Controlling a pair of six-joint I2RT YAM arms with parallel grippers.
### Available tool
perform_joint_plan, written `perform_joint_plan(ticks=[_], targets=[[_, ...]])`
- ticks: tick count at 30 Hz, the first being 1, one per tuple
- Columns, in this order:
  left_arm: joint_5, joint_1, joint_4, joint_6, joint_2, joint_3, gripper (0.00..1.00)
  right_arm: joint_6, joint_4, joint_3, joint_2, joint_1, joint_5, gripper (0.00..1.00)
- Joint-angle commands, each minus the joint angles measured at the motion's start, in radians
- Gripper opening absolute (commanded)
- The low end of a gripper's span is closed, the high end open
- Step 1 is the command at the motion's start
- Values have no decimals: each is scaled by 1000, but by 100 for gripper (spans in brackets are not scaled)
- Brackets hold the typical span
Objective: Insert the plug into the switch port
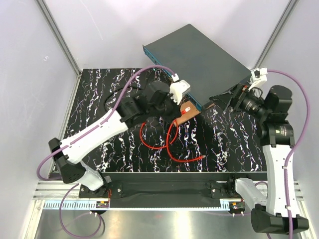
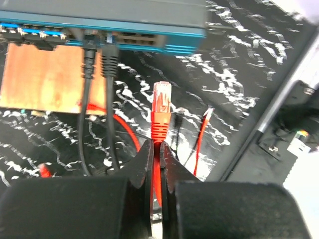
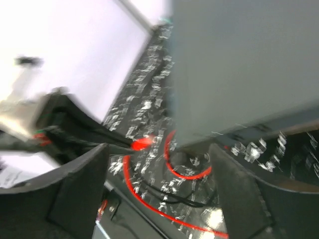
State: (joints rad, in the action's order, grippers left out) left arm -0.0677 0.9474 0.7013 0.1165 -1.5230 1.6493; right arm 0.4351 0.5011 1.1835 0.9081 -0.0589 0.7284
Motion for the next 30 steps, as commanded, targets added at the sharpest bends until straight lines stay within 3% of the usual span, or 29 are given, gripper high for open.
perform_joint_plan(ticks=[1,7,16,26,30], targets=[[-99,2,-100,-2,96,-3,0,-23,-5,94,9,-2,187,84],[-184,2,-131,18,123,15,0,146,-131,31,60,17,359,75],[-219,2,-154,28,119,20,0,246,-277,-13,90,171,373,73],[-248,2,-183,38,119,4,0,320,-349,-68,124,222,367,61],[-247,2,-181,38,110,10,0,320,-355,-71,124,228,362,52]])
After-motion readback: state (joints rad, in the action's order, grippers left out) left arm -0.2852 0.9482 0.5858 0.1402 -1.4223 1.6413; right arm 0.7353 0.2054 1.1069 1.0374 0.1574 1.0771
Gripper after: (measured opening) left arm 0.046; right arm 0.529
